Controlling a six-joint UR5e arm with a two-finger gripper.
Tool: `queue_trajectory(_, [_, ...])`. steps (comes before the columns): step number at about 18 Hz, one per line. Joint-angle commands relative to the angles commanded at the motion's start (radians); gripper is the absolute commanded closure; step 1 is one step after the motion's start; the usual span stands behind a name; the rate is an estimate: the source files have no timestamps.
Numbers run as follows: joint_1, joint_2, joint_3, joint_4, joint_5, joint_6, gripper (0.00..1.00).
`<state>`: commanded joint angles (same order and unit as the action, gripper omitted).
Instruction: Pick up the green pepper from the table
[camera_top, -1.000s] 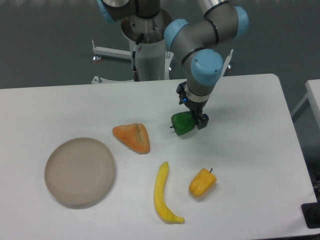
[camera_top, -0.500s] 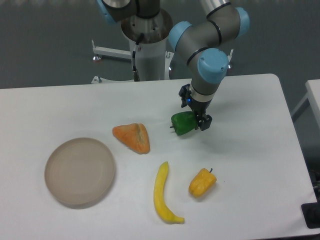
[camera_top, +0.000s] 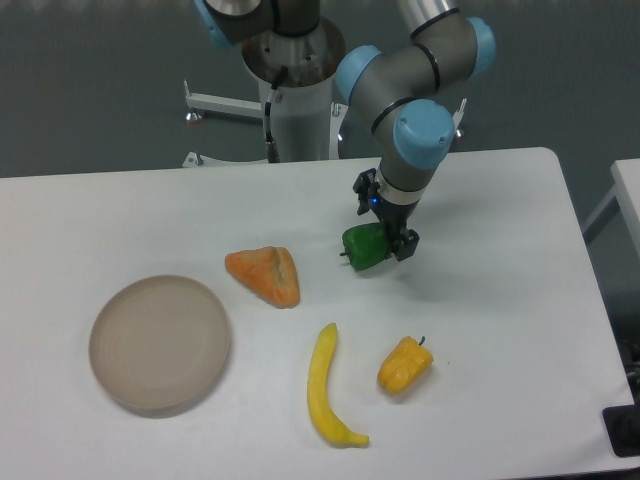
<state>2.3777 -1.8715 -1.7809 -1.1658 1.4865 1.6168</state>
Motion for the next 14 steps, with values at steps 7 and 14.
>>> queue_trajectory(7, [-0.003, -0.002, -0.012, 0.026, -0.02, -0.006, 0.0])
queue_trajectory(14, [-0.006, -0.002, -0.029, 0.051, -0.02, -0.008, 0.19])
